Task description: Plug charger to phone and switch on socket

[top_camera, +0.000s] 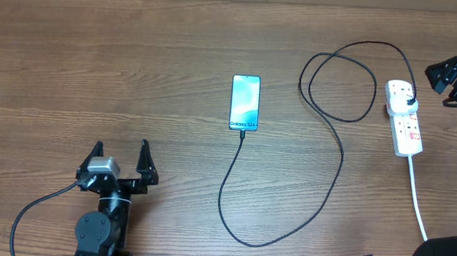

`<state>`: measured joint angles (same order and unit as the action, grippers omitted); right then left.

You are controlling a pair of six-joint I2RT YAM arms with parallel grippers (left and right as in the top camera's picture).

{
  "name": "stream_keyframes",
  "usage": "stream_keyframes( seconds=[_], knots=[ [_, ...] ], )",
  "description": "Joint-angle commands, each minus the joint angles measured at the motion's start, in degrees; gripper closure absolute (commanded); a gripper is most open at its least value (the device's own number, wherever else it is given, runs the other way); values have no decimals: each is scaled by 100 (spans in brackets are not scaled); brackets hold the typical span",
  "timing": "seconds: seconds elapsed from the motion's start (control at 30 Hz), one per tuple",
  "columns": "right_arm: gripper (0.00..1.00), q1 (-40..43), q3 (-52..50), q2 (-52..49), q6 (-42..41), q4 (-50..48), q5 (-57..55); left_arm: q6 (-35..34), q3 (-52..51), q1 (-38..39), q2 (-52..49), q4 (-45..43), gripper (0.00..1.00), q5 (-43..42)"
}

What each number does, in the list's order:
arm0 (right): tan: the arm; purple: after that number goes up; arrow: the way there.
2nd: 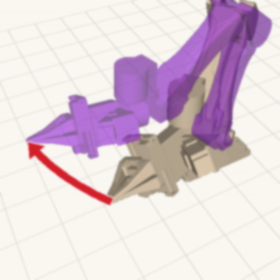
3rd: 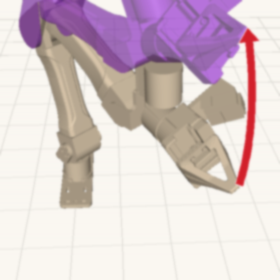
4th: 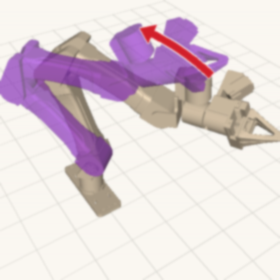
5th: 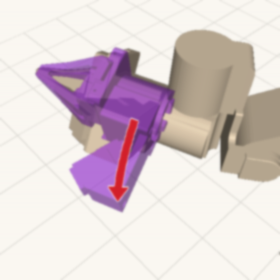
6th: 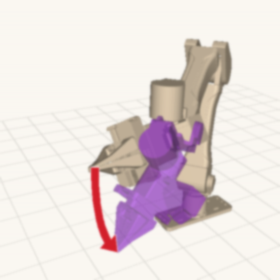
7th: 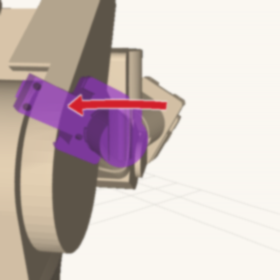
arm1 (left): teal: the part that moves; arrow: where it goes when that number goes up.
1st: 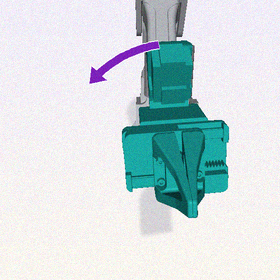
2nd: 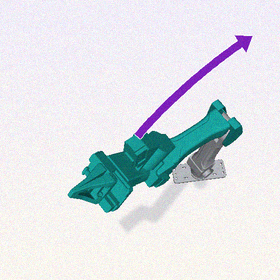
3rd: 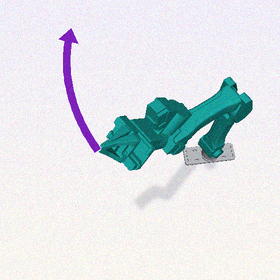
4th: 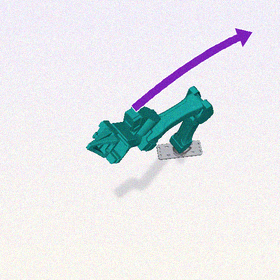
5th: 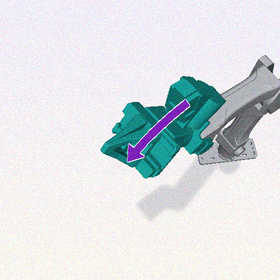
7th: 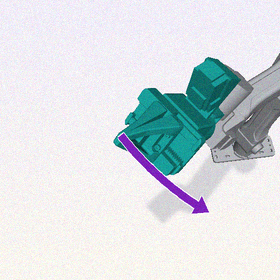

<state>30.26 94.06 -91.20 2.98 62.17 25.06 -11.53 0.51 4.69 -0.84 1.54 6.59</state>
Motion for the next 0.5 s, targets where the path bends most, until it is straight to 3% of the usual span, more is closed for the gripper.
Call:
stream_keyframes(
  seconds=[0.0, 0.23, 0.47],
  knots=[
    [0, -13, 24, -9, -17, -31, -17, 125, -24, -96, 70, 258, 0, -129],
    [0, -13, 24, -9, -17, -31, -20, 306, -24, -256, 70, 264, 0, -219],
    [0, -13, 24, -9, -17, -31, -20, 940, -22, -284, 70, 299, 0, -428]
  ],
)
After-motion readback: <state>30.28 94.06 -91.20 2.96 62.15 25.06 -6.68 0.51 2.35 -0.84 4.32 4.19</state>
